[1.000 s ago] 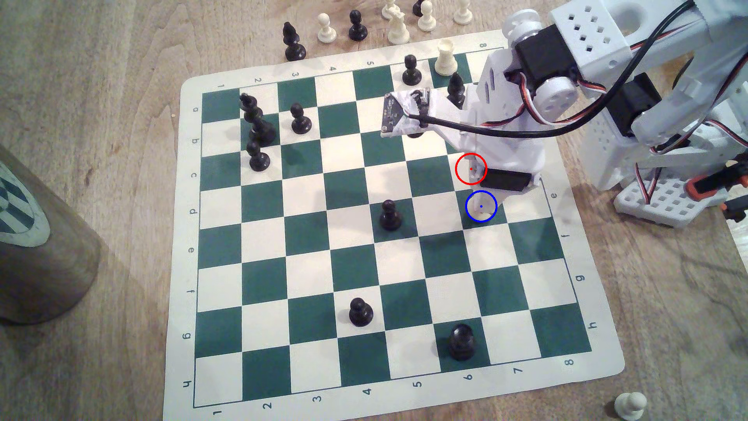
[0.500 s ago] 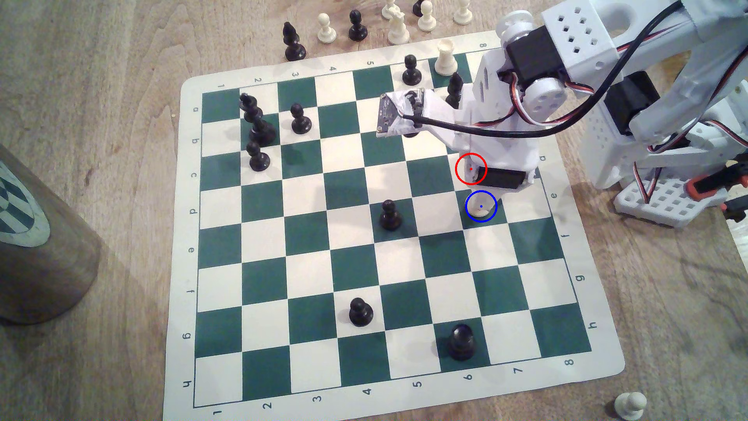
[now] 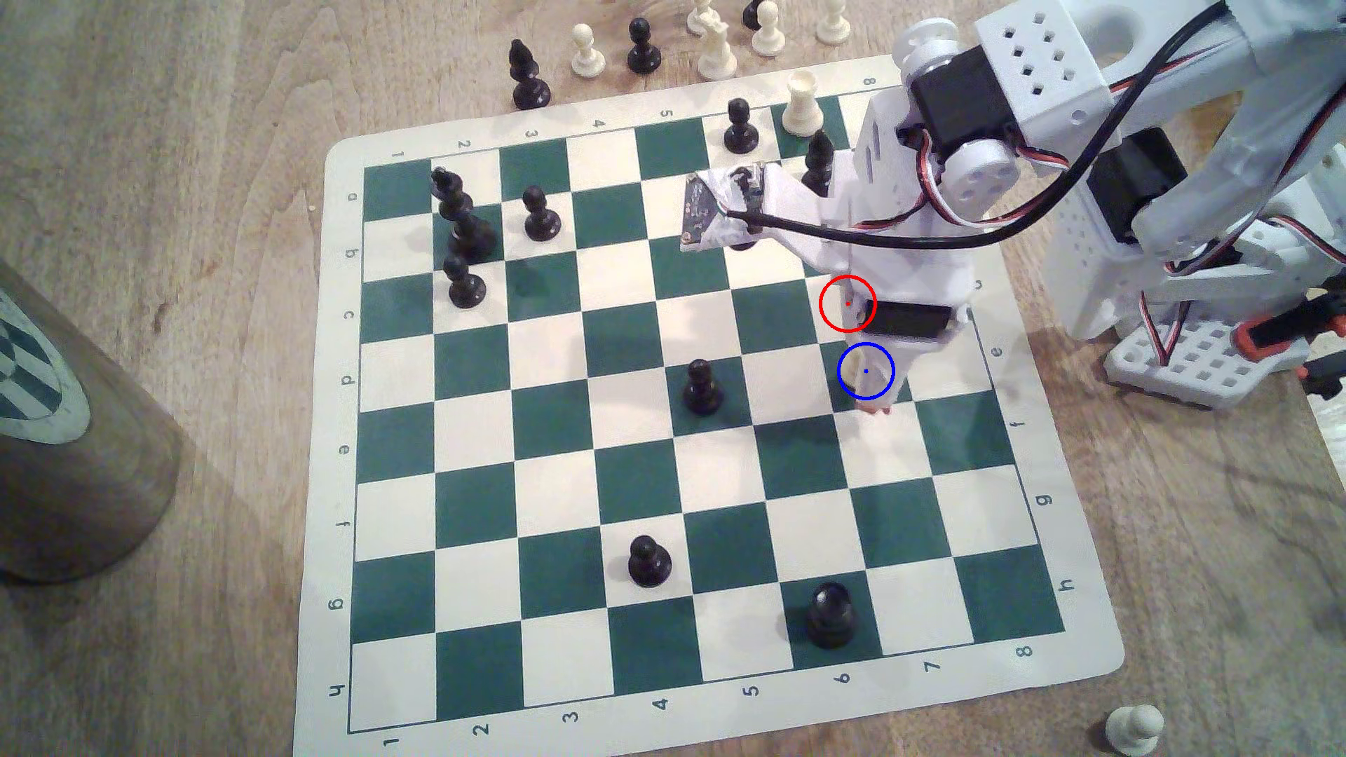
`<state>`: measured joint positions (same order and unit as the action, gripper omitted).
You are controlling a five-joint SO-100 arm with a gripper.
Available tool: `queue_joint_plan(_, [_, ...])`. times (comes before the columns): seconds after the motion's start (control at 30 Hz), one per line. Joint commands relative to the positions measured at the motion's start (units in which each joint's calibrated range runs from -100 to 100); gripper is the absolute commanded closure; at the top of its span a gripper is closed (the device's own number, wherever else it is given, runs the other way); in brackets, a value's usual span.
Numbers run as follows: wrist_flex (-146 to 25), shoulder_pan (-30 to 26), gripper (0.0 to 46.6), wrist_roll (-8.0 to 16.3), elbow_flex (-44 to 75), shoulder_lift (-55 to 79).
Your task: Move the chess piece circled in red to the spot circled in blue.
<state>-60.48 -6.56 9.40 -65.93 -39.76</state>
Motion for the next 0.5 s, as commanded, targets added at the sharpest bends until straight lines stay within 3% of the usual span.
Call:
queue_joint_plan(0.0, [-3.16,0.81,24.4,-0.54,0.92,-6.08])
queue_joint_plan(0.47, [-18.56,1.21,21.4,-1.95,5.82,-24.42])
